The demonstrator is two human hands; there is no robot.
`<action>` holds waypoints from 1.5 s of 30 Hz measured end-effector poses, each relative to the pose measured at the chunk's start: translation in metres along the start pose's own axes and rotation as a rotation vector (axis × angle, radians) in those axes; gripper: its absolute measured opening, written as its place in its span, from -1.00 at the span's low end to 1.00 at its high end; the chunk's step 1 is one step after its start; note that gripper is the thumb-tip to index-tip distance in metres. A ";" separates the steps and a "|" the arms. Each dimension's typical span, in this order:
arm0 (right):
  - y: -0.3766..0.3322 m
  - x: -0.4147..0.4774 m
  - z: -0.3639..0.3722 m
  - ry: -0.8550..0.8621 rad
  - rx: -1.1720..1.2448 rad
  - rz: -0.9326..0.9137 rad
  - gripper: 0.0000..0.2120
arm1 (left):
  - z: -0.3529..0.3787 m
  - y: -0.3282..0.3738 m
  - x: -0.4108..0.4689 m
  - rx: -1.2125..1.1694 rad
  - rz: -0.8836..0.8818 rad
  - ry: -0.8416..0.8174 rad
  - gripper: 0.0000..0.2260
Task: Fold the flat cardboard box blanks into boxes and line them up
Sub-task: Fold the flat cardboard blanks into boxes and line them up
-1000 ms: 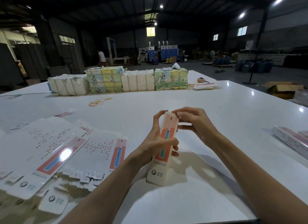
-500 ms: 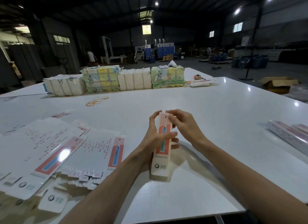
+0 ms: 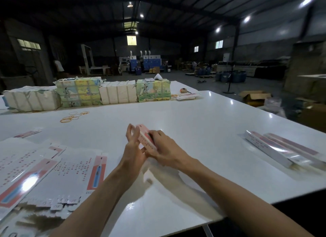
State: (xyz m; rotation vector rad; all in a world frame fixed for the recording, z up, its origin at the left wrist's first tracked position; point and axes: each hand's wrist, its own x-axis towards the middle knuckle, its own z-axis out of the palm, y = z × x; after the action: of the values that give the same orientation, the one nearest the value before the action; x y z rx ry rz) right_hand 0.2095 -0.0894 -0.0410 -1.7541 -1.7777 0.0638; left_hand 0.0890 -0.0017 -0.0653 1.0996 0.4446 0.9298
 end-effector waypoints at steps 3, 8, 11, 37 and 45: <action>0.019 -0.016 -0.018 0.047 -0.112 0.026 -0.53 | 0.001 -0.003 -0.004 0.253 -0.026 -0.051 -0.40; 0.070 -0.058 -0.065 0.101 -0.317 0.254 -0.55 | -0.004 -0.011 -0.010 0.494 -0.005 -0.182 -0.81; 0.106 -0.089 -0.098 0.112 -0.383 0.391 -0.54 | -0.007 -0.013 -0.009 0.570 0.051 -0.268 -0.76; 0.029 0.008 -0.018 0.145 -0.256 0.139 -0.82 | 0.013 -0.004 -0.028 0.788 0.112 -0.175 -0.72; 0.051 0.011 0.020 0.128 -0.263 0.123 -0.85 | 0.006 0.047 -0.018 1.412 0.110 0.016 -0.81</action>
State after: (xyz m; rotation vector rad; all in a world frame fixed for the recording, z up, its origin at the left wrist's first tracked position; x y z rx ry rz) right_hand 0.2467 -0.0656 -0.0761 -2.0037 -1.6436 -0.2359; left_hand 0.0638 -0.0127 -0.0223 2.3929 1.1335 0.6413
